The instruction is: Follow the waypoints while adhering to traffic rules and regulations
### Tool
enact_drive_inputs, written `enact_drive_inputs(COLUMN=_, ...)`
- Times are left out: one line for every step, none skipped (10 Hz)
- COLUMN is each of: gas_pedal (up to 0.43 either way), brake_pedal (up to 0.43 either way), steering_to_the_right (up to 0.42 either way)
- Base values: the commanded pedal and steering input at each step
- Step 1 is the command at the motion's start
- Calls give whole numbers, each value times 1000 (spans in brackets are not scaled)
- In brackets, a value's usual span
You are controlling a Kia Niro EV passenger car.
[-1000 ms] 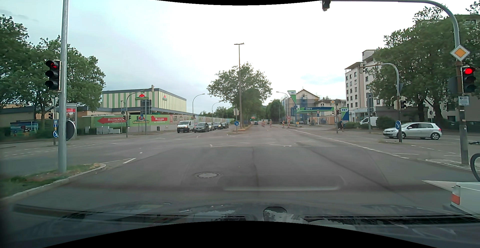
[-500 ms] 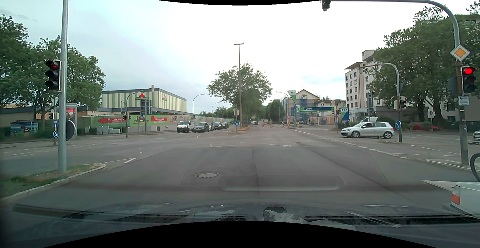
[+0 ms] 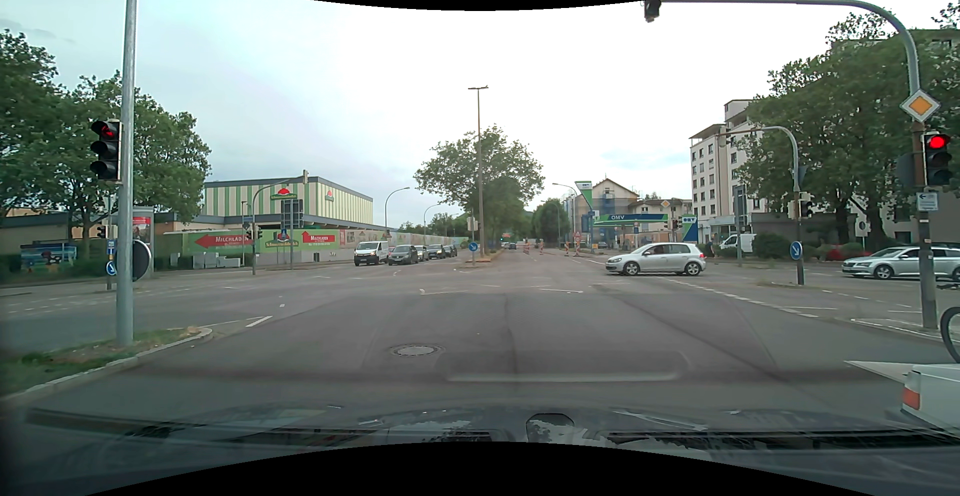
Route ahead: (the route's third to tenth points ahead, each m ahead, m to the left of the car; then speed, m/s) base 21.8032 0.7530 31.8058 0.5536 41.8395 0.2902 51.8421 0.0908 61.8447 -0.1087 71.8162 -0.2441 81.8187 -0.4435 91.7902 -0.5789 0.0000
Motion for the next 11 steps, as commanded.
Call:
enact_drive_inputs(gas_pedal=0, brake_pedal=262, steering_to_the_right=2)
enact_drive_inputs(gas_pedal=0, brake_pedal=262, steering_to_the_right=2)
enact_drive_inputs(gas_pedal=0, brake_pedal=262, steering_to_the_right=2)
enact_drive_inputs(gas_pedal=0, brake_pedal=262, steering_to_the_right=2)
enact_drive_inputs(gas_pedal=0, brake_pedal=262, steering_to_the_right=2)
enact_drive_inputs(gas_pedal=0, brake_pedal=262, steering_to_the_right=2)
enact_drive_inputs(gas_pedal=0, brake_pedal=262, steering_to_the_right=2)
enact_drive_inputs(gas_pedal=0, brake_pedal=262, steering_to_the_right=2)
enact_drive_inputs(gas_pedal=0, brake_pedal=262, steering_to_the_right=2)
enact_drive_inputs(gas_pedal=0, brake_pedal=262, steering_to_the_right=2)
enact_drive_inputs(gas_pedal=0, brake_pedal=262, steering_to_the_right=2)
